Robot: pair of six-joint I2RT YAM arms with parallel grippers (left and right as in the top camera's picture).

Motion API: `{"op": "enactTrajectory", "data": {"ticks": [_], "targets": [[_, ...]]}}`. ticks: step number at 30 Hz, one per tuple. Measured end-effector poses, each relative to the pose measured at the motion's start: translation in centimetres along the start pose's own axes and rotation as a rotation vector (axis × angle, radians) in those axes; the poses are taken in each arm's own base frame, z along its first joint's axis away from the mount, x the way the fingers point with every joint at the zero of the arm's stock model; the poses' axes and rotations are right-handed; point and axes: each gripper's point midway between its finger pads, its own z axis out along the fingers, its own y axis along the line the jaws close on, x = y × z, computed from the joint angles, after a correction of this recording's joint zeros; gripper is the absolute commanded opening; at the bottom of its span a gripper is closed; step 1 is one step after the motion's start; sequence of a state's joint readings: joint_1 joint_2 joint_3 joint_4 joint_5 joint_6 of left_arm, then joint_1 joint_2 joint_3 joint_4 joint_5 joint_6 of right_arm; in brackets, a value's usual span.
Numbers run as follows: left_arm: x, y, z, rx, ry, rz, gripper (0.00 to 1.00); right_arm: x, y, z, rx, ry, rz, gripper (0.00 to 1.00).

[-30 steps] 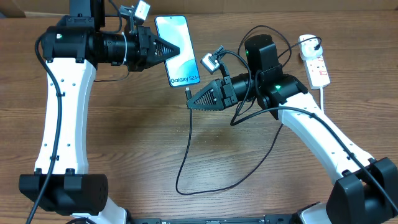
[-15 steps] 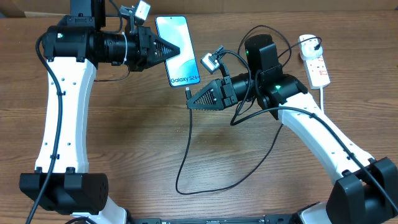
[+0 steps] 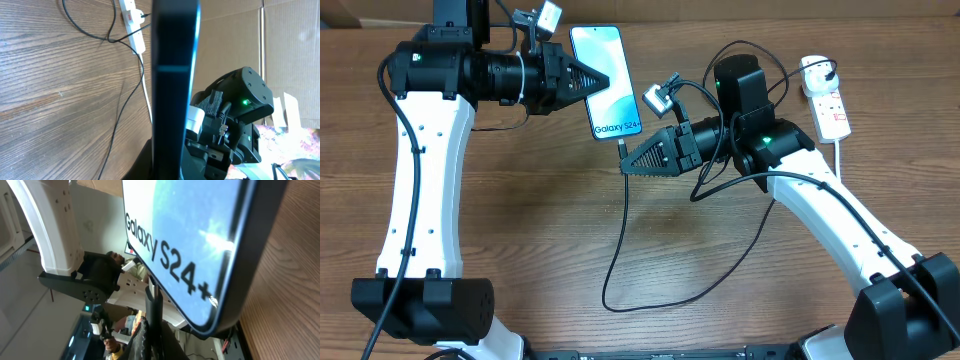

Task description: Plug charger to phone and switch on socket

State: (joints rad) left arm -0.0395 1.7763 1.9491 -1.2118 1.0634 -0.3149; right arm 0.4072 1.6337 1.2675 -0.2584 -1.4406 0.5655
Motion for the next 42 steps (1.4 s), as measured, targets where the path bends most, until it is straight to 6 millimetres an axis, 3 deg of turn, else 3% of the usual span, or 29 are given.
{"op": "enactTrajectory", "data": {"ticks": [42], "targets": [[0.36, -0.41, -0.01, 0.026, 0.015, -0.012, 0.04, -0.07, 0.18, 0.01, -0.006, 0.002, -0.007, 0.04]]}}
